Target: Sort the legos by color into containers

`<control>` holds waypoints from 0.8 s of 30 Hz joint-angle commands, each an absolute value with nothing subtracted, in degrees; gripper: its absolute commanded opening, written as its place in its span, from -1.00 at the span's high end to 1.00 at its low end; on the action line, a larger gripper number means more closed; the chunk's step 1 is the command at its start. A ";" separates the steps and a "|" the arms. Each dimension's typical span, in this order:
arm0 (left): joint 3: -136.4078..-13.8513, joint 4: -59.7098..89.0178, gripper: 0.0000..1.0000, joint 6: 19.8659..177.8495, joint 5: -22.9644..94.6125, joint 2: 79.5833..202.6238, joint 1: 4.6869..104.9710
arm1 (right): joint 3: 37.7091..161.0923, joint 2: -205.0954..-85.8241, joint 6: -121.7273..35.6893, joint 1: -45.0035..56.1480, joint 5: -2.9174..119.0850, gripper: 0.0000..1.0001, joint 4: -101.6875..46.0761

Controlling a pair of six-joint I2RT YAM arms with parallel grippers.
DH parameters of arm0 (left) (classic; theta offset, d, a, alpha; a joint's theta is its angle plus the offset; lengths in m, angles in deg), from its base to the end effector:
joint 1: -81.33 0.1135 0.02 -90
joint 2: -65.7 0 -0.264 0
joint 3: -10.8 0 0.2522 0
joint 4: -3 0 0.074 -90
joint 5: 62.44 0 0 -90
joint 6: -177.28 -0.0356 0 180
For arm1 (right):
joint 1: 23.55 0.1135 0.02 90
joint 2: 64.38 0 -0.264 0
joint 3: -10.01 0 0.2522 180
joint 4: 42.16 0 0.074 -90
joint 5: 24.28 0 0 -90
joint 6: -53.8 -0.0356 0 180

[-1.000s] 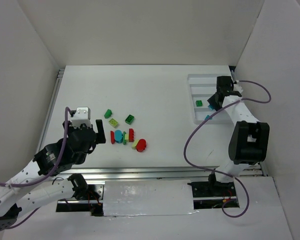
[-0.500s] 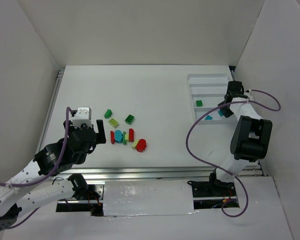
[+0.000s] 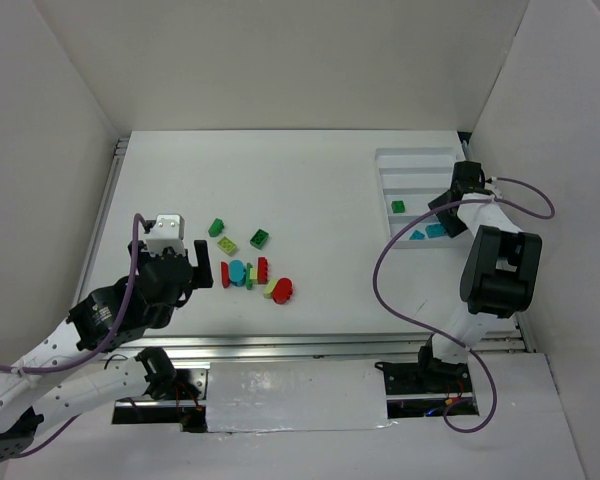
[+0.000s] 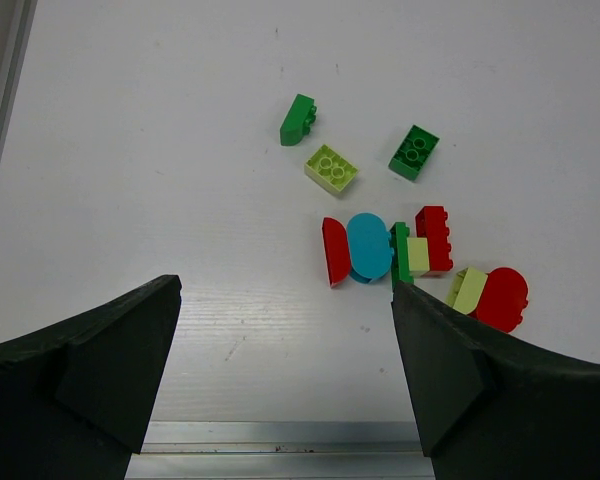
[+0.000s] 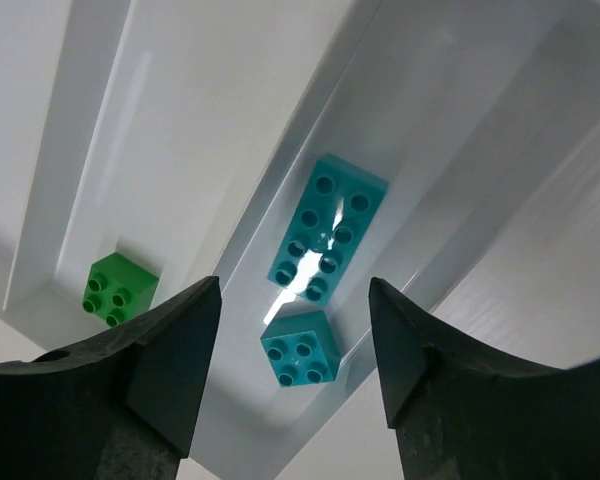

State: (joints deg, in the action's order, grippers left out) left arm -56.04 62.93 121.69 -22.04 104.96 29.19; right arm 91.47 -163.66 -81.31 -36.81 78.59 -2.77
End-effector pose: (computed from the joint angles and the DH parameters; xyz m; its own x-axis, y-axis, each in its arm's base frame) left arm 0.0958 -0.0790 0.3454 -0.3370 -0.1633 -0.9272 -0.0892 0.9860 -0.1412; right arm 0.3501 -0.0906 0.2055 -0.3359 0.7887 -0.5149 0.8204 0.5135 0.2515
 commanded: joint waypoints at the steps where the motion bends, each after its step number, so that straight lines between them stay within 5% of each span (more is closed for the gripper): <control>1: -55.78 61.05 -0.99 120.41 -22.27 104.63 29.47 | 91.53 -161.77 -80.85 -36.30 78.56 -0.39 -5.11; 8: -56.31 63.07 -0.99 122.78 -24.64 104.63 29.47 | 92.15 -155.36 -77.97 -30.87 78.99 -0.46 -4.32; 13: -57.36 66.76 -0.99 128.49 -29.73 104.81 29.65 | 95.65 -149.37 -71.29 -11.02 82.07 -0.47 -2.12; 24: -61.41 83.39 -0.99 150.21 -39.76 104.29 35.27 | 105.14 -160.34 -75.13 24.59 85.24 -0.47 2.10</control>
State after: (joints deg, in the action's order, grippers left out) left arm -59.54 80.00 143.99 -35.29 107.02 33.91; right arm 101.50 -156.67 -72.83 20.37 82.96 0.13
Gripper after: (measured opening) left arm 0.994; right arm 0.736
